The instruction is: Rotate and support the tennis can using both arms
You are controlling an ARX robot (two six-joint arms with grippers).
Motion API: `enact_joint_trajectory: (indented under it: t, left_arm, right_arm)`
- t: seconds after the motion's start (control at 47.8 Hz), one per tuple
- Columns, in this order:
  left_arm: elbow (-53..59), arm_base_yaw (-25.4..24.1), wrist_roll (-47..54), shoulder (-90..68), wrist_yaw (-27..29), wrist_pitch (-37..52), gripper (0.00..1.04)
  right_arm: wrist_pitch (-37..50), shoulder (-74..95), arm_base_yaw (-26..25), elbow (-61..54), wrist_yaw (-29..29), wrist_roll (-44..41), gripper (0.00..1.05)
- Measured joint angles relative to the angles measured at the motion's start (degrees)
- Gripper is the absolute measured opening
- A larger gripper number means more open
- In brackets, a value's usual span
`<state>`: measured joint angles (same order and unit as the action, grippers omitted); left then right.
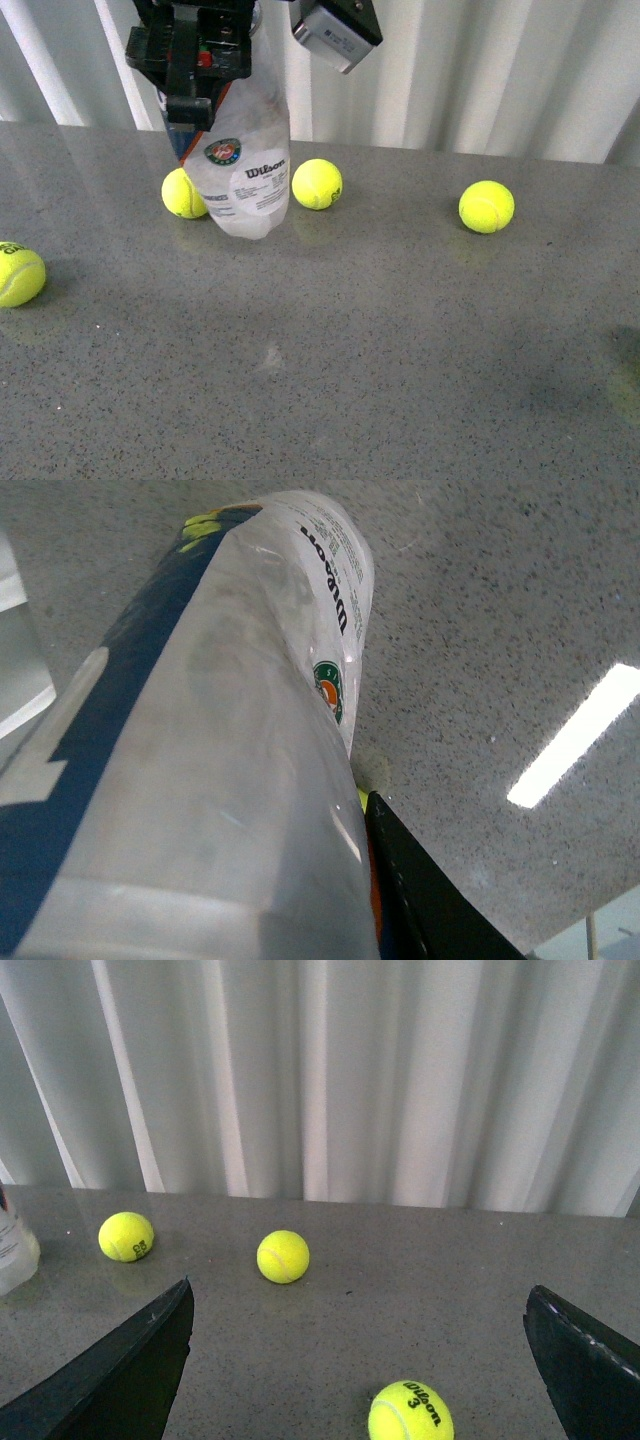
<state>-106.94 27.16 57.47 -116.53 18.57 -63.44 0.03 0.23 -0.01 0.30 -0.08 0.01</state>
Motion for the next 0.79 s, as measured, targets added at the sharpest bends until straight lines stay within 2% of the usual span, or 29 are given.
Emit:
enact_joint_trajectory:
  t: [0.209, 0.355, 0.523, 0.794]
  left_arm:
    - [0.6, 0.4, 2.5, -1.4, -0.9, -5.4, 0.04]
    - [2.1, 2.8, 1.0, -1.6, -7.3, -5.2, 0.04]
    - [4.1, 4.9, 0.4, -2.2, -11.4, -2.1, 0.04]
    - [6.8, 5.7, 0.1, -3.8, -9.6, 2.0, 0.04]
  right_arm:
    - [0.0, 0.0, 0.0, 0.0, 0.0, 0.0, 0.98]
    - [0.0, 0.0, 0.0, 0.0, 0.0, 0.0, 0.98]
    - [0.0, 0.0, 0.0, 0.0, 0.0, 0.0, 0.98]
    - [0.0, 0.0, 0.0, 0.0, 0.0, 0.0, 0.98]
